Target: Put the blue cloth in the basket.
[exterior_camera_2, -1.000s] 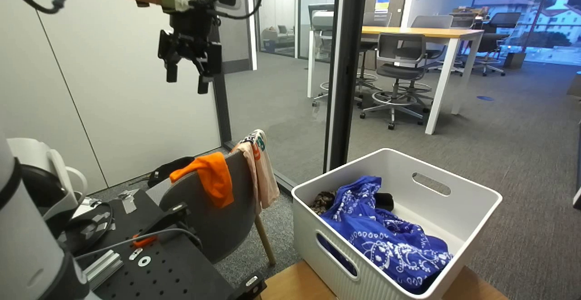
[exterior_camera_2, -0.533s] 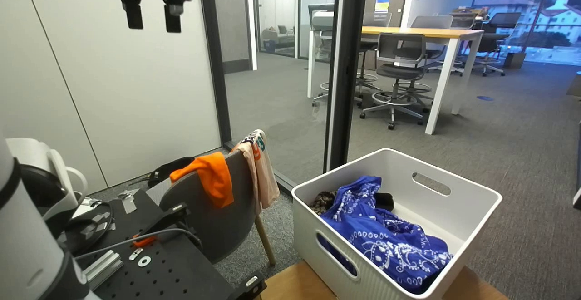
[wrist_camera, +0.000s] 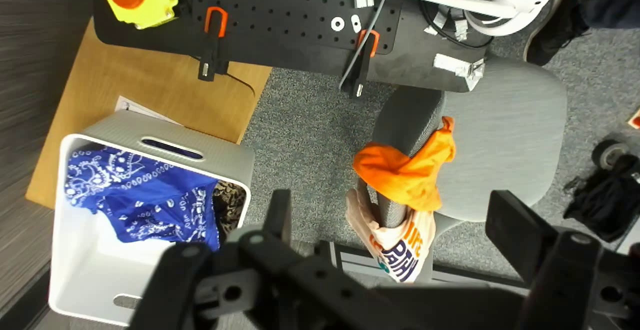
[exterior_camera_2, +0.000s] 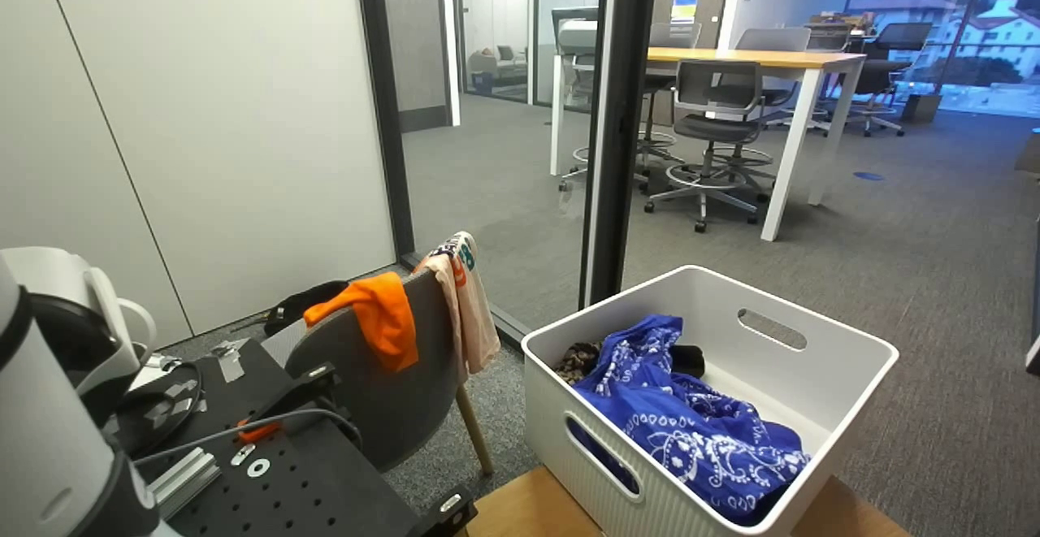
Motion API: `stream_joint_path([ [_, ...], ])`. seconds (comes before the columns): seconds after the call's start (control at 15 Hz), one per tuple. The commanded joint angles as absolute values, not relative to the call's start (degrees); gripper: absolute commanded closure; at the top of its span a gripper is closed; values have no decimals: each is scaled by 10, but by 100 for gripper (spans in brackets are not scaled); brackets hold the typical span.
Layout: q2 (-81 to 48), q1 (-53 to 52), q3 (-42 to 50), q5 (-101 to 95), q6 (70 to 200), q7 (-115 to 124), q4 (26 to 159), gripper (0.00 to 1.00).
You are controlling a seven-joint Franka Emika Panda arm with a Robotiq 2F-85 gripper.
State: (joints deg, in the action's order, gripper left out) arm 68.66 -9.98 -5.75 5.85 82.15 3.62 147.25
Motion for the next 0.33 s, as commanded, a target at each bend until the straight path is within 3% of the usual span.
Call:
stream_joint_path([
  [0.0,730,-67,-48,49,803,29,1473,0],
  [0.27,723,-60,-54,62,805,27,1474,0],
])
